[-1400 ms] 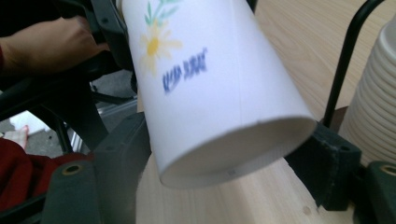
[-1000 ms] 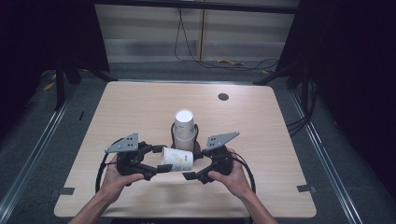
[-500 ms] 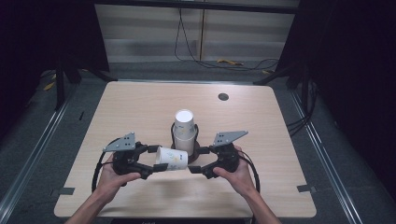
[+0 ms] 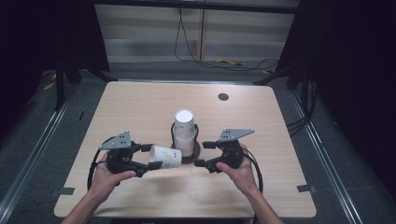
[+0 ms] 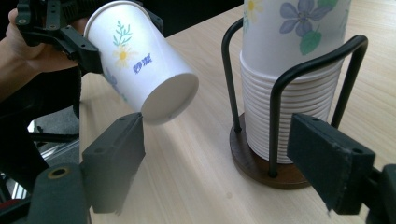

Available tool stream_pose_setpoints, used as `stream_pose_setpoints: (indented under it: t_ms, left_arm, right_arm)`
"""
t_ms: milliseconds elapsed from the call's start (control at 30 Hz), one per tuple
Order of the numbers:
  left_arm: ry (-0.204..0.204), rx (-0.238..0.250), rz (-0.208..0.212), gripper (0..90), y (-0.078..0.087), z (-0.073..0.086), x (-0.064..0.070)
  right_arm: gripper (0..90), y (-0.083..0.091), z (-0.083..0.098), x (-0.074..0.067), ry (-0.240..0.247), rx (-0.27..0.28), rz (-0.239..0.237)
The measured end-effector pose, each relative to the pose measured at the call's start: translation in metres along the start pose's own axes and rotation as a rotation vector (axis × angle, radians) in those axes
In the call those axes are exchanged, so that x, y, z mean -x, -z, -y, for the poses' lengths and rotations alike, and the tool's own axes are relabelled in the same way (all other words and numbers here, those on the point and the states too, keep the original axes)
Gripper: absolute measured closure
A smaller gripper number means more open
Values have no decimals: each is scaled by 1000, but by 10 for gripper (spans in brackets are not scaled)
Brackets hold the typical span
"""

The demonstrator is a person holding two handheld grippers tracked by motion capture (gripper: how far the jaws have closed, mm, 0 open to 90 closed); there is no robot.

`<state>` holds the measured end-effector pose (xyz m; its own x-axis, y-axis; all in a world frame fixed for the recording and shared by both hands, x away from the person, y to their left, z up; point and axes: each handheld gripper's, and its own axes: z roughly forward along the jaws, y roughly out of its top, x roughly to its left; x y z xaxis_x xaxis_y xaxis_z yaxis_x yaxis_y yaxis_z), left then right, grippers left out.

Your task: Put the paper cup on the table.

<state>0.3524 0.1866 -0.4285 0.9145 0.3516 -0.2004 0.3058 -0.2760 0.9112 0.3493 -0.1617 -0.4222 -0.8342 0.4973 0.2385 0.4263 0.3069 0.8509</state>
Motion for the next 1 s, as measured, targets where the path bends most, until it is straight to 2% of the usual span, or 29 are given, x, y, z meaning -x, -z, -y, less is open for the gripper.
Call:
stream_pose_setpoints:
  t_ms: [133, 233, 500, 667, 733, 767, 933, 1000]
  left_arm:
    - [12, 5, -40, 272, 6, 0, -4]
    - [21, -15, -59, 272, 10, 2, -7]
    - [41, -42, -83, 272, 17, 1, -14]
    - [36, -54, -87, 274, 22, -3, -15]
    - [59, -51, -84, 276, 24, -4, -16]
    - [58, -55, -86, 276, 25, -4, -17]
    - [57, -79, -132, 276, 26, -5, -21]
    - [51, -107, -150, 276, 26, -5, -22]
  right_arm:
    - [200, 0, 1, 0, -5, -1, 5]
    - [202, 1, 1, 1, -9, 2, 10]
    - [159, 5, 3, 0, -21, 1, 35]
    - [143, 9, 7, -3, -32, -8, 65]
    - [141, 11, 10, -5, -42, -14, 80]
    - [141, 12, 11, -5, -46, -20, 82]
    - [142, 15, 18, -5, -62, -30, 119]
    - [144, 16, 20, -3, -65, -49, 145]
